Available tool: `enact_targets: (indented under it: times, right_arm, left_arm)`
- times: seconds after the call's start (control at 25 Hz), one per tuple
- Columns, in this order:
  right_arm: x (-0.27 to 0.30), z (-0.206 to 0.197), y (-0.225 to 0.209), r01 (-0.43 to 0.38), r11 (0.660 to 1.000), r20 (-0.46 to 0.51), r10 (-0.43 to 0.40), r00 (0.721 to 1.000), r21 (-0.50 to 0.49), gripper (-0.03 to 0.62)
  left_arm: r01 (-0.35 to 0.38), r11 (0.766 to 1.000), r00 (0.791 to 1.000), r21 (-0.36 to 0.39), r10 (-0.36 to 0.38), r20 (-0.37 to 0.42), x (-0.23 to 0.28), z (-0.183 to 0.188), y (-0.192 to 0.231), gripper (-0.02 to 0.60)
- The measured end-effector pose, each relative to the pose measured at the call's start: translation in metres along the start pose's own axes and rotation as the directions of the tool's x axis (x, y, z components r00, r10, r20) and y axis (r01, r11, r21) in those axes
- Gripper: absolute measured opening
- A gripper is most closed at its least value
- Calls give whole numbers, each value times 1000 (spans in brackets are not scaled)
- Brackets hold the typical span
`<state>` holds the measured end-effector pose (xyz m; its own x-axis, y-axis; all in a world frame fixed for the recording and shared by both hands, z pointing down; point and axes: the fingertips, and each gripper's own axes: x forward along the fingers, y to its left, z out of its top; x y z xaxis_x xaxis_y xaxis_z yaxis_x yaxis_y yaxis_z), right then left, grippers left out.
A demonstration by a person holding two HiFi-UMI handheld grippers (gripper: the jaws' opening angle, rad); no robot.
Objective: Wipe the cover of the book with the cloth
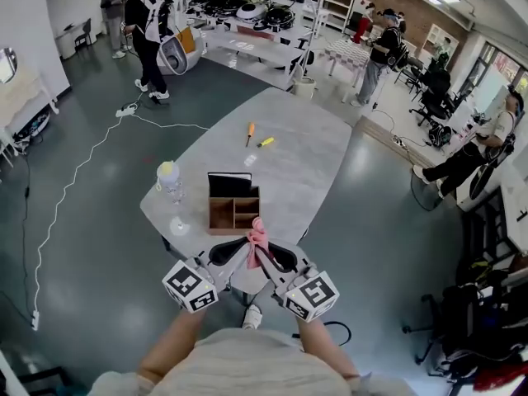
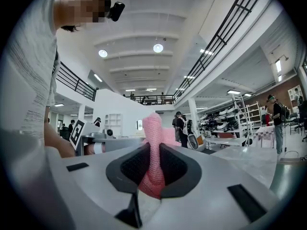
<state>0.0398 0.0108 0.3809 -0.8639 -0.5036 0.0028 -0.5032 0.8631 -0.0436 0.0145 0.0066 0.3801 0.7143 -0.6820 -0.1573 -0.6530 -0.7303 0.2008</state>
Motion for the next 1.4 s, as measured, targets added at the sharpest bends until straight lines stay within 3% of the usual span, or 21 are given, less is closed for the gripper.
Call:
enact_targets:
  times: [0.4,0.64,0.76,0.96,1.08,1.28,1.4]
  right_arm:
    - [18,-3,-77,-40,999,12,40,999,17,54]
    - [28,-13,-107,-19,999,5,19,1000,40,54]
    - [37,-19,-121,10,999,0,-10,1000,54,54]
    - [59,-24,-134,54,996,-11,-54,998,67,54]
    - [73,-30,-133,65,996,-33,-63,997,55,54]
    - [88,-44,-135,88,995,-71,-84,994,48,54]
    - [96,-44,-137,107,993,-89,-103,991,46,54]
  left_arm:
    - [-50,998,998,47,52,-38,64,-8,40,29]
    - [-46,992,989,116,62,-132,76,-21,66,29]
    - [-50,987,976,152,81,-204,72,-37,92,29]
    - [-15,986,932,169,74,-354,57,-77,135,41]
    - [28,988,893,153,44,-447,52,-107,150,127]
    - [71,987,821,143,23,-570,51,-155,177,164]
    - [94,975,790,201,50,-612,53,-159,200,176]
